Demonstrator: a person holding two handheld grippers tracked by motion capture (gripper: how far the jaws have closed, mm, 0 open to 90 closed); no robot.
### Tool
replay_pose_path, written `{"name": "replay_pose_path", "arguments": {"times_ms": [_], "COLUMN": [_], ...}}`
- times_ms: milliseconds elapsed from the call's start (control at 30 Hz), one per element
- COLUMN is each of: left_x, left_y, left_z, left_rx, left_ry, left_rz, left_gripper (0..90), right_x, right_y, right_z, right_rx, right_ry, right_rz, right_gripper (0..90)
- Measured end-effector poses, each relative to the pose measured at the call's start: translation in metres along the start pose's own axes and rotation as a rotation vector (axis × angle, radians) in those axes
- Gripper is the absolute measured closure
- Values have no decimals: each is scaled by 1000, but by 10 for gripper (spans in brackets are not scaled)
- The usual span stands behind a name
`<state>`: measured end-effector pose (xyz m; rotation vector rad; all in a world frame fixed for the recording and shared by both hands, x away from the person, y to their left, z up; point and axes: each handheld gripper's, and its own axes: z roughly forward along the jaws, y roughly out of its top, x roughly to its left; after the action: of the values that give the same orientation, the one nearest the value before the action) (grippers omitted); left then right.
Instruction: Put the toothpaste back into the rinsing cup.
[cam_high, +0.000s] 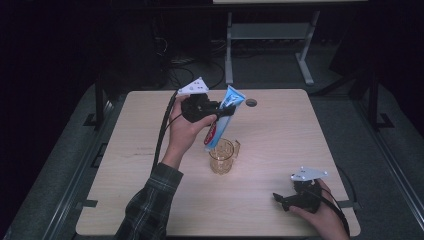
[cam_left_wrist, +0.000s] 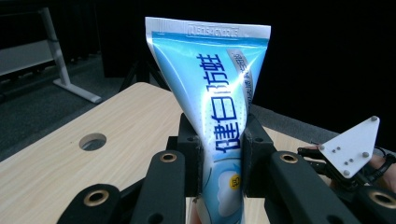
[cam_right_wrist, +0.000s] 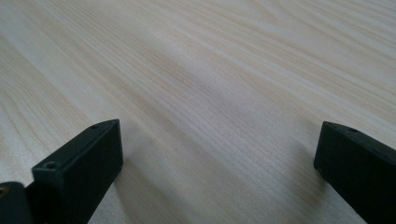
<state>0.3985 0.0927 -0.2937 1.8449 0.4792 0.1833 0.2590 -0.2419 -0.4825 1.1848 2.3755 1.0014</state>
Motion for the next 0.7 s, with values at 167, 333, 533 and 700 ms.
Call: {"name": "replay_pose_path", "arguments": {"times_ms": [167, 333, 533, 700], "left_x": [-1, -1, -1, -1], "left_y": [0, -3, -7, -13], "left_z": [8, 16, 23, 25], "left_rx": [-12, -8, 0, -2], "left_ry": [-15, -20, -31, -31], "left_rz": [-5, 1, 11, 12], "left_gripper": [733, 731, 729, 728], "right_x": [0, 0, 1, 1], "right_y": [0, 0, 0, 0], "right_z": [0, 0, 0, 0], "right_rx": [0, 0, -1, -1], "right_ry": [0, 0, 2, 3], "right_rz": [1, 1, 2, 1], "right_gripper": [5, 5, 5, 5]}}
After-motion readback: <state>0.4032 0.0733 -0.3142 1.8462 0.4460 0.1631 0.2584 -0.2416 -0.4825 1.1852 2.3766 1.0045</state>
